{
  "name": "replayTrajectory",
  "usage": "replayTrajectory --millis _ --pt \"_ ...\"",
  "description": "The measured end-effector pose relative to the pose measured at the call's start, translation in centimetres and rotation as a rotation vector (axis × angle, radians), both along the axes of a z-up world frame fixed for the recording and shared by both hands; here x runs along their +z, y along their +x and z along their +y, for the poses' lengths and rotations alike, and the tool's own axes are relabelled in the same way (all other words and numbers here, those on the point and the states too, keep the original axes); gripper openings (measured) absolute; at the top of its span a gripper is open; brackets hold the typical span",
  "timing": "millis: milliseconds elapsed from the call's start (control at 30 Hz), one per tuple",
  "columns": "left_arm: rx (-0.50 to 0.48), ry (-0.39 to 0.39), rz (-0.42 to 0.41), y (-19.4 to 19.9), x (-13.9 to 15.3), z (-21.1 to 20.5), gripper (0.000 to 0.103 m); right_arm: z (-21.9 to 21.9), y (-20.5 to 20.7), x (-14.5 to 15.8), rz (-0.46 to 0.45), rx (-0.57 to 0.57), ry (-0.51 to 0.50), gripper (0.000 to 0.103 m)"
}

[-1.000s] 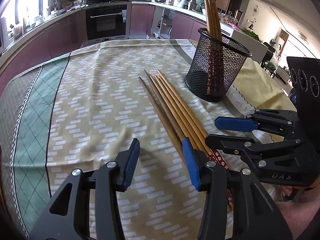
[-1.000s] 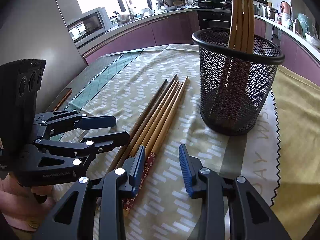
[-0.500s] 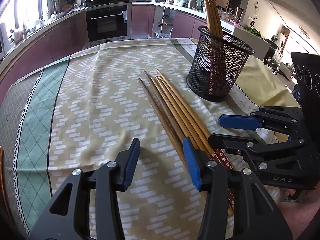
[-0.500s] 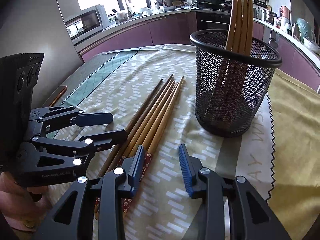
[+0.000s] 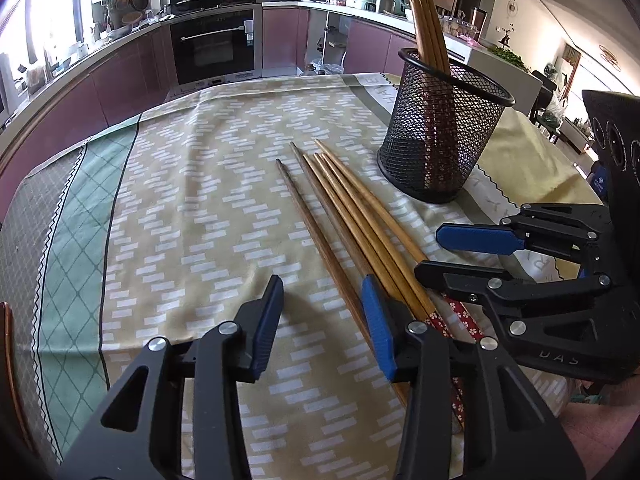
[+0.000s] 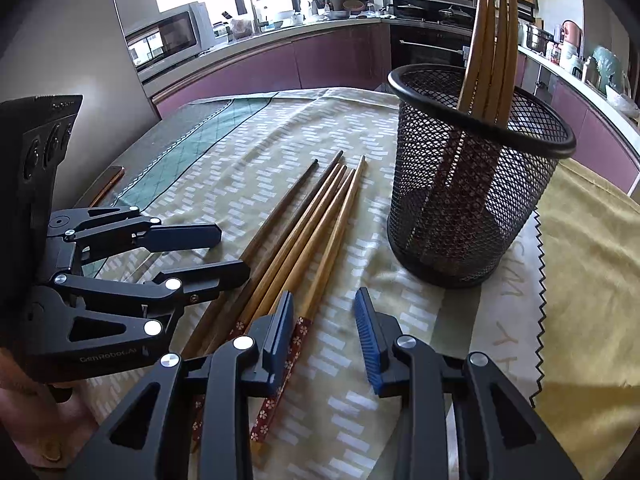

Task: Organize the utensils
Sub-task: 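Move the right gripper to the remaining chopsticks and close on one, then close the left gripper on a chopstick while the right gripper lifts its own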

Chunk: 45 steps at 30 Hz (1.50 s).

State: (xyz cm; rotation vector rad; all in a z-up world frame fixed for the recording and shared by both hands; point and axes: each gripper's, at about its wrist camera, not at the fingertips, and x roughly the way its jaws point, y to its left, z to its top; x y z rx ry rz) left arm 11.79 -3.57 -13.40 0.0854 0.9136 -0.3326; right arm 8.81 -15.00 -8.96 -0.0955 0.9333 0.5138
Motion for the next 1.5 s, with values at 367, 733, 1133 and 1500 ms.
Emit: replayTrajectory --millis 367,733,1133,1500 --pt "0.012 -0.002 0.01 1.4 0.0 -0.2 0.03 0.6 2.0 -0.3 -0.01 -0.025 -0.004 0.025" --pt "0.043 -0.043 0.019 2.0 -0.1 0.0 0.017 -0.5 2.7 -0.6 0.022 -0.074 0.066 0.007" --pt "0.068 -0.092 0.031 1.8 0.1 0.6 0.009 -2.0 2.0 0.0 0.031 -0.085 0.139 0.006" --pt "0.039 -0.127 -0.015 0.4 2.4 0.8 0.008 -3.5 0.2 2.0 0.001 -0.046 0.197 0.006"
